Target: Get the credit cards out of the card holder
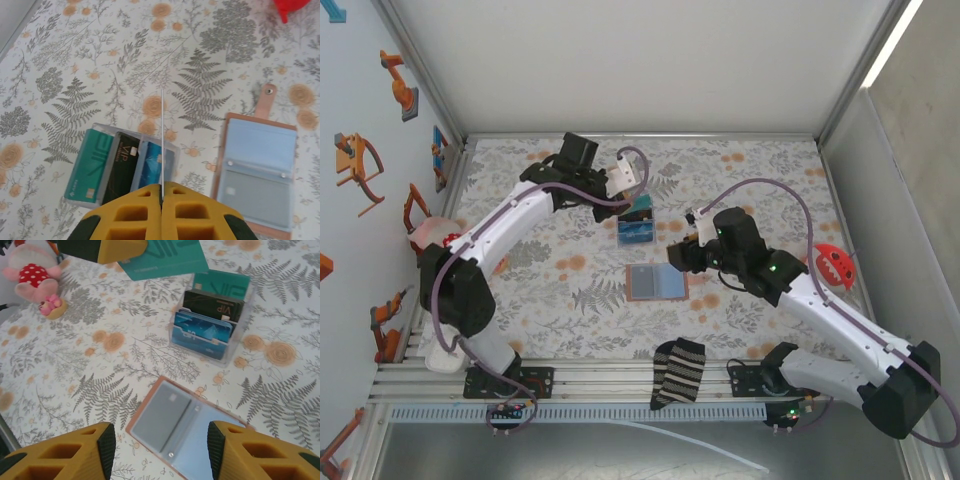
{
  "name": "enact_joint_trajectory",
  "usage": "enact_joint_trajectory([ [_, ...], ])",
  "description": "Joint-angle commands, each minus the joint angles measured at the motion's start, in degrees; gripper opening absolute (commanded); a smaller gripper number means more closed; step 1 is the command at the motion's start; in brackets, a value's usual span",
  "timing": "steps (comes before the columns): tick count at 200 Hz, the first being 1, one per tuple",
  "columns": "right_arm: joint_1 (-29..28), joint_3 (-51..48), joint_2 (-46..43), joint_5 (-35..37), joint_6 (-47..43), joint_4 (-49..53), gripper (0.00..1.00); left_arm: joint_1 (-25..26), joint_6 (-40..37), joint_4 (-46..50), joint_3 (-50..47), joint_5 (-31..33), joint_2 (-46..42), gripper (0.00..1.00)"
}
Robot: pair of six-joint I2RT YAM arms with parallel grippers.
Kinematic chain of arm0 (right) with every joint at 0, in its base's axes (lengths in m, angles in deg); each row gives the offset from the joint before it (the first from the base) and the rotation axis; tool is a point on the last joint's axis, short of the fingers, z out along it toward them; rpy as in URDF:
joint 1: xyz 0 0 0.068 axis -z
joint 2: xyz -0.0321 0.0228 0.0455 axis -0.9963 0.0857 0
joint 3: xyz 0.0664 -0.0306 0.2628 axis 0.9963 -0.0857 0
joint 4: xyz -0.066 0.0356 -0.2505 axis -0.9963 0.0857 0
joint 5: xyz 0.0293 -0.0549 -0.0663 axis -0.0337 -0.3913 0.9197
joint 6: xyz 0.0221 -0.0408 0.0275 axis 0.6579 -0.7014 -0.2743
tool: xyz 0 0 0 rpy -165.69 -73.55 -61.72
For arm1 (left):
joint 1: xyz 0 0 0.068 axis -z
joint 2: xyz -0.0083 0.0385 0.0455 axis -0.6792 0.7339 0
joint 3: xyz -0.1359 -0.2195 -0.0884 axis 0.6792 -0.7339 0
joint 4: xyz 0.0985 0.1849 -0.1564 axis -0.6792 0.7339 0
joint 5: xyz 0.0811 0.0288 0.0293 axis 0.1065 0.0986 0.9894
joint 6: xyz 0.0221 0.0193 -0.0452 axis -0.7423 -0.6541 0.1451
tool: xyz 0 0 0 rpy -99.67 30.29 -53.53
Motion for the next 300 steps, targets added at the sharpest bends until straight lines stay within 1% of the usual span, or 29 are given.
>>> enact_joint_trajectory([
  [1, -0.1, 1.6, 0.4, 4.4, 3.7, 1.5, 0.51, -0.9, -4.3, 2.0, 4.2, -0.7, 3.9, 0.00],
  [28, -0.1, 1.3, 0.3, 6.8, 6.2, 1.6, 0.50, -1.8, -6.6, 3.7, 9.0, -0.8, 9.7, 0.00],
  [66, -0.1, 1.7, 0.7, 7.2, 7.3, 1.8, 0.51, -2.8, -9.4, 8.9, 15.8, -0.9, 17.5, 0.00],
  [93, -0.1, 2.0, 0.7, 8.5, 8.1, 1.9, 0.51, -3.2, -10.7, 10.7, 19.1, -0.2, 21.5, 0.00],
  [151, -0.1, 0.7, -0.5, 9.5, 9.4, 1.5, 0.50, -3.7, -14.8, 10.7, 21.7, 3.0, 25.4, 0.00],
  [257, -0.1, 0.3, 0.0, 8.9, 9.8, 1.0, 0.47, -4.2, -16.5, 12.8, 28.1, 1.7, 31.1, 0.00],
  [272, -0.1, 0.3, -0.1, 8.7, 9.9, 1.0, 0.47, -4.2, -16.6, 14.5, 29.6, 1.5, 32.2, 0.06],
  [280, -0.1, 0.3, -0.2, 8.6, 9.8, 0.9, 0.47, -4.1, -16.6, 15.1, 30.3, 1.4, 32.6, 0.11],
  [287, -0.1, 0.3, -0.2, 8.6, 9.8, 0.9, 0.47, -4.2, -16.6, 15.5, 30.6, 1.4, 32.8, 0.19],
  [300, -0.1, 0.2, -0.2, 8.4, 9.8, 0.8, 0.47, -4.2, -16.5, 15.6, 30.6, 1.3, 32.9, 0.22],
])
